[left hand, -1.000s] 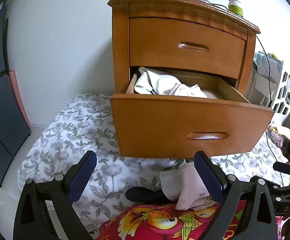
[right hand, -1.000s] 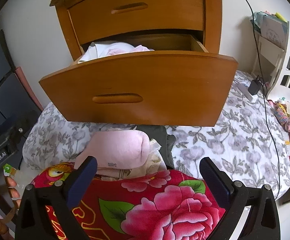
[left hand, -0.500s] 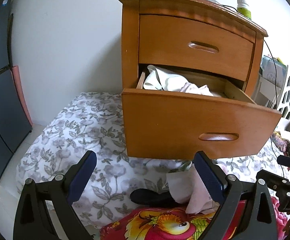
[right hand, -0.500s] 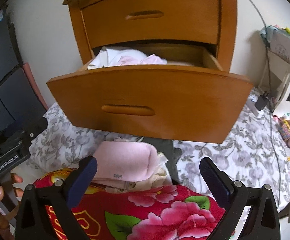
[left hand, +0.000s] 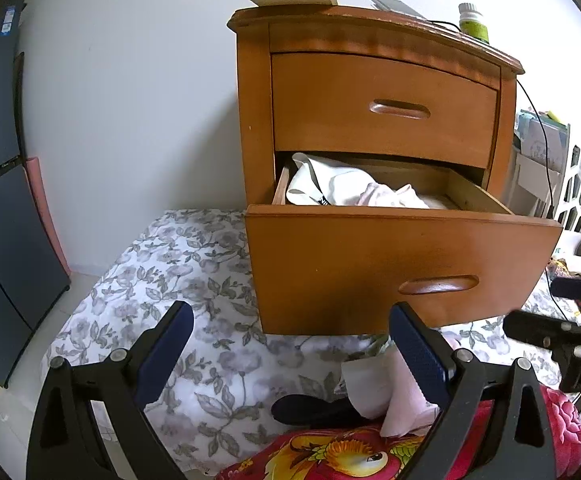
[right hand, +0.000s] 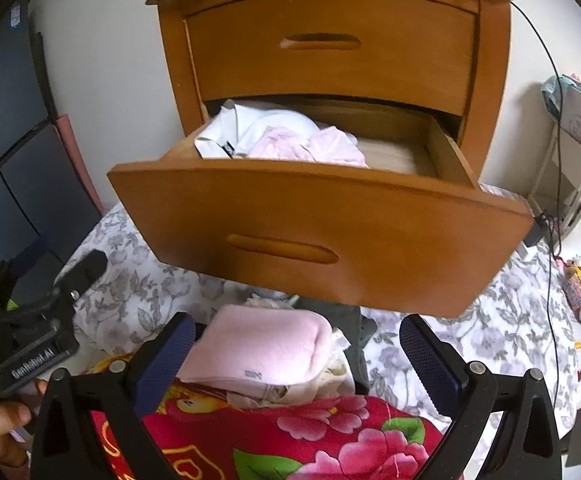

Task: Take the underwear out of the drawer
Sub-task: 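Reach the right gripper into the drawer toward the pink garment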

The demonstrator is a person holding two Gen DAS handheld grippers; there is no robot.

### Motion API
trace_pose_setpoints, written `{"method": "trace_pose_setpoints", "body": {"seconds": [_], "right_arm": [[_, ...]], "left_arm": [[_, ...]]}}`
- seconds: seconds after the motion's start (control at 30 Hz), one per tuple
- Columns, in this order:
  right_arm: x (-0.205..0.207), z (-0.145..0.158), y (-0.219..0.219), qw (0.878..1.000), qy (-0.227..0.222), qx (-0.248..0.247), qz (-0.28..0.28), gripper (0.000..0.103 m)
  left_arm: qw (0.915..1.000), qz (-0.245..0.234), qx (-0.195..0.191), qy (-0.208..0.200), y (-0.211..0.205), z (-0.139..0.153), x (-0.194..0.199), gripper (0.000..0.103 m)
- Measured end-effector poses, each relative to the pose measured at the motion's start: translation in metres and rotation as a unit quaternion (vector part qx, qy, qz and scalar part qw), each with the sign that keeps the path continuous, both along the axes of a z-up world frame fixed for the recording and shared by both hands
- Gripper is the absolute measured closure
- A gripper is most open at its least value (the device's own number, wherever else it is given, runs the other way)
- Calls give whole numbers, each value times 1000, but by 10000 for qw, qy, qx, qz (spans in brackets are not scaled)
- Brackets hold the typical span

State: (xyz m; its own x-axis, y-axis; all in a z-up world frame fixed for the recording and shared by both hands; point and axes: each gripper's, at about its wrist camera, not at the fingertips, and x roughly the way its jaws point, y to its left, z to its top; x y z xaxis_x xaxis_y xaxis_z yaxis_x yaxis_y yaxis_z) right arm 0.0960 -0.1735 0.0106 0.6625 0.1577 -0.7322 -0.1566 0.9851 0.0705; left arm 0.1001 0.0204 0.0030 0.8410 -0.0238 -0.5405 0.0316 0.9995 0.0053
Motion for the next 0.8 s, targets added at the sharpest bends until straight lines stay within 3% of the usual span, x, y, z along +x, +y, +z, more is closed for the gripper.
{"method": "trace_pose_setpoints", "body": {"seconds": [0.43,0.63,0.8], "right_arm": [[37,76,24,9942,-934,-430,331,0],[58,98,27,9940,-876,-454,474,0],[87,108,27,9957,-531,-470,588,0]], "left_arm": [[9998,52,-206,61,10,-3,6,5],[9992,146,-359,42,17,-5,9,5],[9989,198,-421,92,21,-9,11,5]]}}
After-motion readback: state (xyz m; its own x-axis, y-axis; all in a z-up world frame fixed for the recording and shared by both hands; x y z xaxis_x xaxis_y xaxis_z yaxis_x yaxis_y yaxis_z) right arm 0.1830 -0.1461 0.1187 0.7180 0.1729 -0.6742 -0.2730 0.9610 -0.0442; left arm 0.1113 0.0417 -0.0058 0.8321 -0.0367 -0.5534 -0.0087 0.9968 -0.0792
